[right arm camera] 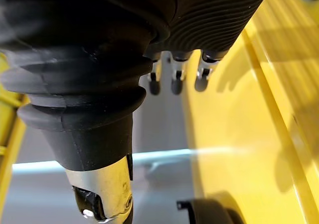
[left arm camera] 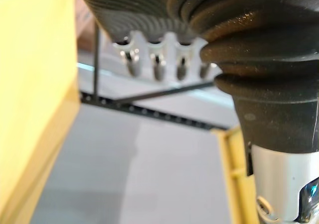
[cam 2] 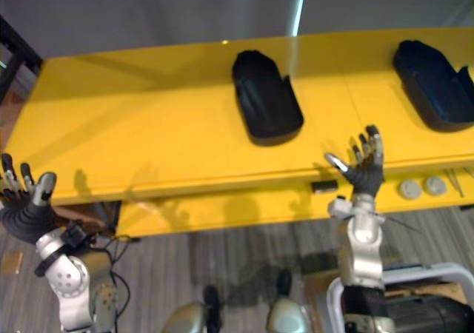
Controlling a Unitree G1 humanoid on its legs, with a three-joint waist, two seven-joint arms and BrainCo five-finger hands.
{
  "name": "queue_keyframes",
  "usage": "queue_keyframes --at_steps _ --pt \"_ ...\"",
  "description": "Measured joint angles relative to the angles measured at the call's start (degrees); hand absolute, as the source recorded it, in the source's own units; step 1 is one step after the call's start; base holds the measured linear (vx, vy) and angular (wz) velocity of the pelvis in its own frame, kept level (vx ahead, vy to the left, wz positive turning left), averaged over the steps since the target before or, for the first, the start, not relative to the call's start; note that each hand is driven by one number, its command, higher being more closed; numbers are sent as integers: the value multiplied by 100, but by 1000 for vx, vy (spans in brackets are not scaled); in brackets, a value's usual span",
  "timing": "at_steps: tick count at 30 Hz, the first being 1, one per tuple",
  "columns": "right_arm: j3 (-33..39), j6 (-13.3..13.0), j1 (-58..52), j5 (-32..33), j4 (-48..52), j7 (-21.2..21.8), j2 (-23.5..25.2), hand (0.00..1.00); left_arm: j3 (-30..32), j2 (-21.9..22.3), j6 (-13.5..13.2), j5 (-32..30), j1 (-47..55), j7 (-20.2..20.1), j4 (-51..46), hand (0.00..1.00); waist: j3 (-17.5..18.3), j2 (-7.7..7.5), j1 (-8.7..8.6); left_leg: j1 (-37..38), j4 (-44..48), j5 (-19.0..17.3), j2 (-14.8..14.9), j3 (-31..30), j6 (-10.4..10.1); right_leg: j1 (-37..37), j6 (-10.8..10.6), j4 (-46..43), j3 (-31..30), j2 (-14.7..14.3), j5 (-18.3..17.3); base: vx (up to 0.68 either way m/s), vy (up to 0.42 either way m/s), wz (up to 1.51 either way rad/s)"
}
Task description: Walk over and take plastic housings, then place them on the shelf
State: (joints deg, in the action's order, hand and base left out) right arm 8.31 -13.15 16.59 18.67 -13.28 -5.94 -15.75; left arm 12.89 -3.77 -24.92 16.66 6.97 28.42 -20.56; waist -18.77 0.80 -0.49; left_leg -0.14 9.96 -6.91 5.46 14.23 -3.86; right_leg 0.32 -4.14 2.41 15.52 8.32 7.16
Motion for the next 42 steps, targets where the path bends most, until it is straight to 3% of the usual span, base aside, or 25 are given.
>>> queue_keyframes --at_steps 5,16,22,35,39,42 --pt "-95 253 540 153 -811 127 -145 0 15 -29 0 106 -15 -66 6 0 0 0 70 -2 -2 4 -15 -140 1 89 -28 8 145 30 18 -9 4 13" --pt "-174 313 1652 426 -2196 636 -764 0 22 -56 12 318 -55 -236 124 0 -45 81 209 3 -120 78 -101 -284 36 165 -43 25 319 91 27 -3 13 9" --pt "-435 325 2157 546 -2848 1131 -1009 0 -35 -236 13 367 -89 -295 373 0 -54 97 300 -10 -156 133 -71 -335 6 164 -42 25 353 60 26 -33 -5 3" --pt "-776 501 2337 996 -2923 1771 -1038 0 -65 -359 20 439 -202 -561 582 0 -64 104 444 -26 -179 186 -66 -430 -1 205 -41 40 458 58 29 -9 2 5" --pt "-775 558 1995 1031 -2518 1847 -825 0 -69 -357 287 504 -128 -767 571 0 -65 105 441 108 -262 202 -75 -439 -14 317 -21 48 474 68 13 -8 5 0" --pt "-751 543 1874 1103 -2359 1846 -761 0 -68 -349 544 455 -45 -636 572 0 -69 97 441 115 -356 234 -90 -455 -18 312 -20 69 500 81 9 -29 10 4"
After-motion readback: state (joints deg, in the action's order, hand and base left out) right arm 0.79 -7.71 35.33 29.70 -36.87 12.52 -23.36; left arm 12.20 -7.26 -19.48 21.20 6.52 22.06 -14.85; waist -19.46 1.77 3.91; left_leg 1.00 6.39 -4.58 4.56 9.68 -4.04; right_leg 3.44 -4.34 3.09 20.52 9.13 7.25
